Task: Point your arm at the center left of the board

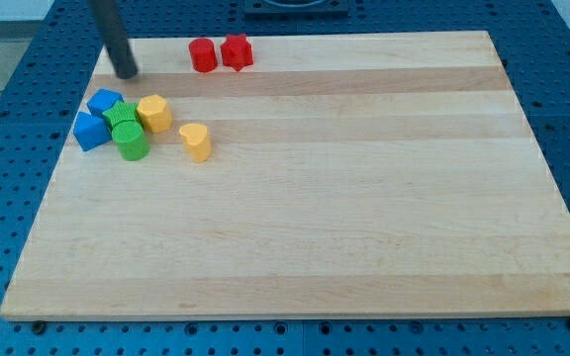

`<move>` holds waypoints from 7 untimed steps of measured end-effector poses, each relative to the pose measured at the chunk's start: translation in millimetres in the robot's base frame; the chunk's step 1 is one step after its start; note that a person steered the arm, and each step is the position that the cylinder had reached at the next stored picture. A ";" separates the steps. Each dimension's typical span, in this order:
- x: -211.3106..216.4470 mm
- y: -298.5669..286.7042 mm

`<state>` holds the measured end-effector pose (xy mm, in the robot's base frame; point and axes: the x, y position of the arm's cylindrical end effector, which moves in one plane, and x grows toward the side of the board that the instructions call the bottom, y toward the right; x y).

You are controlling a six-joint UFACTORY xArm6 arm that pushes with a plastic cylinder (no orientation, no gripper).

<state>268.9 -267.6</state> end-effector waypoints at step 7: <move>179.4 -28.9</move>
